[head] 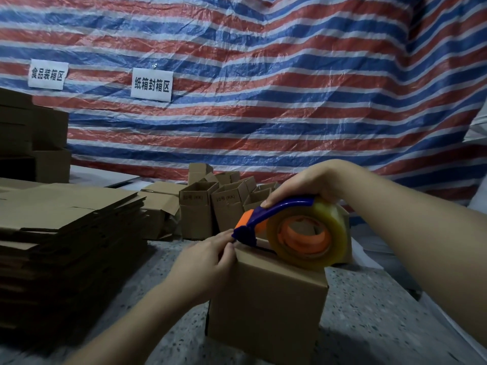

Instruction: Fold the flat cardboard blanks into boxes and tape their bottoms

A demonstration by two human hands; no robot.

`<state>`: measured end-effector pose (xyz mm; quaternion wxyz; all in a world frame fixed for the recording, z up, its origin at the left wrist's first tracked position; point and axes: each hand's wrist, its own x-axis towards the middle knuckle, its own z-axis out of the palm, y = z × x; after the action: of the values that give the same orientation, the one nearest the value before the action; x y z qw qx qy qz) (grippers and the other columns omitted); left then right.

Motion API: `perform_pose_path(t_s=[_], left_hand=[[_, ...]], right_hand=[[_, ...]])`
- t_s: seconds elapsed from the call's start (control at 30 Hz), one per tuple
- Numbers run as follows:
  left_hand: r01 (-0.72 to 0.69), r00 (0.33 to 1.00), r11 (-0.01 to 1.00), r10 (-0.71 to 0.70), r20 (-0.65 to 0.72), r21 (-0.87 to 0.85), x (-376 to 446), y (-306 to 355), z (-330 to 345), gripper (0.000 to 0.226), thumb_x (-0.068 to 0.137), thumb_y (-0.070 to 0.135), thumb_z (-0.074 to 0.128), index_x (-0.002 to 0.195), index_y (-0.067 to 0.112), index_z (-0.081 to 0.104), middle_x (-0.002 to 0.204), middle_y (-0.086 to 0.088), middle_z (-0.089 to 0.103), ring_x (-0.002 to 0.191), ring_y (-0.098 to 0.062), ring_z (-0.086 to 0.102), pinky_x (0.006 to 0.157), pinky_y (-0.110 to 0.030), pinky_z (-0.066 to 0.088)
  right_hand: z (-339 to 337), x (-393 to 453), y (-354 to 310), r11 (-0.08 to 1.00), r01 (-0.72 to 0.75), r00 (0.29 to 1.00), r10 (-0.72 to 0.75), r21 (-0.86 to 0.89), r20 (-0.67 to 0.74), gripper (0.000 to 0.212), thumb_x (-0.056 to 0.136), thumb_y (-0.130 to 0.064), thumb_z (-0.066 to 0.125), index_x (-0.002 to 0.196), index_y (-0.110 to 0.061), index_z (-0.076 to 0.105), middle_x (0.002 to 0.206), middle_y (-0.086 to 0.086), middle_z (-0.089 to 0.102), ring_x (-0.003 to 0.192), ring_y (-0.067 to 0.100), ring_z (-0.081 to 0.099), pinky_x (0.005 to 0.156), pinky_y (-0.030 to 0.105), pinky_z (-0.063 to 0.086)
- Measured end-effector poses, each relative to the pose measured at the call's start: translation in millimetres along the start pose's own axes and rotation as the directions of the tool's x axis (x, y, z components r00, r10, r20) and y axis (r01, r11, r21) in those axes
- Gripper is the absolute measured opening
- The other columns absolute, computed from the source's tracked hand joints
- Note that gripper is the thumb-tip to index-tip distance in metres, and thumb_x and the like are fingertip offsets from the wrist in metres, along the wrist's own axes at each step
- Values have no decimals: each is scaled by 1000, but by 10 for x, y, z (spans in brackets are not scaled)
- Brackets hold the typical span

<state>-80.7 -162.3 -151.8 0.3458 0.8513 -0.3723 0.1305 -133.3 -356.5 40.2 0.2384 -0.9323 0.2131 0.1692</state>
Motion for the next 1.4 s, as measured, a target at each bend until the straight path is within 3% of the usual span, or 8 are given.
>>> perform_pose_path(t_s=[0.07,0.13,0.53,0.7,0.87,1.07,1.2,1.4], left_hand=[[-36,999,990,37,-1,134,15,-24,-16,42,104,42,29,142,43,45,147,19,46,123,1,47,108,-32,35],[-61,998,977,60,10,206,41,-22,-37,43,104,41,27,143,40,45,150,18,44,136,1,38,114,-33,24],[-68,997,963,60,39,260,53,-55,-22,46,105,40,22,148,38,38,153,17,40,138,-1,36,114,-30,24],[-95,994,960,77,79,263,64,3,-116,44,104,40,27,146,35,43,149,13,46,136,-4,39,111,-28,29],[-157,986,901,119,117,405,79,203,-72,54,104,47,23,155,27,27,159,7,32,147,-8,21,119,-29,12],[-217,966,885,134,222,412,40,280,-19,85,85,75,2,155,34,23,160,11,28,148,-6,19,121,-34,8],[-219,965,872,127,229,437,54,260,-13,89,82,78,2,155,32,23,160,11,27,148,-5,19,121,-36,7],[-222,966,876,138,217,428,39,247,9,101,73,81,-8,154,31,27,160,11,30,147,-6,21,121,-37,8]], right_hand=[[-17,5,2,1000,-2,1000,2,-4,9,67,69,-61,82,118,-17,68,96,7,78,78,19,74,69,31,59],[-40,8,11,1000,-1,1000,1,-10,22,73,64,-62,84,119,-16,69,99,8,77,81,20,74,72,33,59],[-177,-130,473,999,-27,999,26,46,36,82,51,-62,90,115,-15,67,101,11,78,81,22,75,72,34,61],[-115,-136,423,1000,-31,999,31,-3,6,74,61,-63,86,116,-17,66,105,11,77,96,26,74,91,40,58],[-65,-132,296,999,-19,1000,20,-49,18,53,71,-58,80,108,-23,68,90,6,79,75,18,76,68,31,60],[-55,-112,202,992,-38,998,42,-121,36,59,68,-59,82,108,-18,70,86,5,78,71,18,75,65,30,59],[-119,-193,405,997,-46,999,47,-55,13,62,59,-63,84,101,-19,76,94,8,78,81,23,75,79,37,61],[-221,-377,816,996,-79,997,79,44,-4,70,60,-61,83,110,-13,69,84,8,76,66,18,72,57,28,57]])
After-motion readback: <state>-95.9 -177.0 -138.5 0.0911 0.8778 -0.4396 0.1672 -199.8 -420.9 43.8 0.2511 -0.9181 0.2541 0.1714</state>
